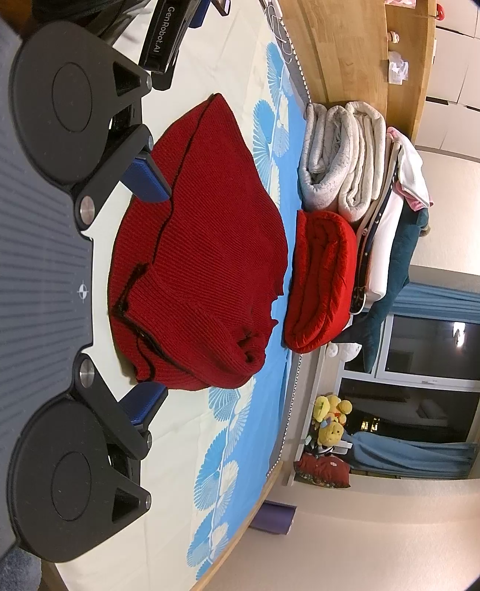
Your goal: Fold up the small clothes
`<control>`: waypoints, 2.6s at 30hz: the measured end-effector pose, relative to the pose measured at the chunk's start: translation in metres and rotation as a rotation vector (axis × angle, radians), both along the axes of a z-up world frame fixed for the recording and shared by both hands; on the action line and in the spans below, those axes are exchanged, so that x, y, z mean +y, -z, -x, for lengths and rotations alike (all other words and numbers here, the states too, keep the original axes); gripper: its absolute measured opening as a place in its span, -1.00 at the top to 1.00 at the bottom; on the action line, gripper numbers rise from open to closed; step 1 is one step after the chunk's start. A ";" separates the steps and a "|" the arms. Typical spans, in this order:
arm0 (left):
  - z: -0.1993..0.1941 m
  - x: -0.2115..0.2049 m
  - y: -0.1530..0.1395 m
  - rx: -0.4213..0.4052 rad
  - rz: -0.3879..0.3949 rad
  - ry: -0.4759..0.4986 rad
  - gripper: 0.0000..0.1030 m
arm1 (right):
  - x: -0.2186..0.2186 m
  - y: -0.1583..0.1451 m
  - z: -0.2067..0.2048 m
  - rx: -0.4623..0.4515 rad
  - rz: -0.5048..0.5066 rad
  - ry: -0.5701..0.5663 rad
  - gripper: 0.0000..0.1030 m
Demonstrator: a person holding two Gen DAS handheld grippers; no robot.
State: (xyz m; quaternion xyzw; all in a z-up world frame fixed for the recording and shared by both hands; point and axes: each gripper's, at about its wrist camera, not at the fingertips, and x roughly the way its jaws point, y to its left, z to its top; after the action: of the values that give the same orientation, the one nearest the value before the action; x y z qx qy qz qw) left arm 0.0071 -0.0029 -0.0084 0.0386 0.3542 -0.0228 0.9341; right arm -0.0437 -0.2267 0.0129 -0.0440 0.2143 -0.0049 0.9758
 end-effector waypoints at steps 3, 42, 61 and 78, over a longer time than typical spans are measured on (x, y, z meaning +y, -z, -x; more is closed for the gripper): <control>-0.001 0.001 0.000 0.003 0.005 -0.003 -0.99 | -0.002 0.000 -0.005 0.026 -0.014 -0.005 -0.99; -0.180 0.015 0.012 0.050 0.003 -0.203 -0.99 | -0.302 -0.071 -0.267 0.092 0.050 0.713 0.39; -0.226 0.052 0.018 0.074 0.065 -0.320 -0.99 | -0.171 0.098 -0.249 0.633 -0.399 0.239 -0.79; -0.149 0.059 0.022 0.276 0.056 -0.064 0.68 | -0.183 0.071 -0.174 0.570 -0.290 0.145 0.71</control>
State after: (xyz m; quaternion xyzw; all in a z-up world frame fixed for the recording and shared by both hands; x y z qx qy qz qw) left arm 0.1558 0.0562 -0.0300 -0.0024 0.4796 -0.0080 0.8774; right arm 0.1299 -0.4096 -0.0577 0.1110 0.4797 -0.0315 0.8698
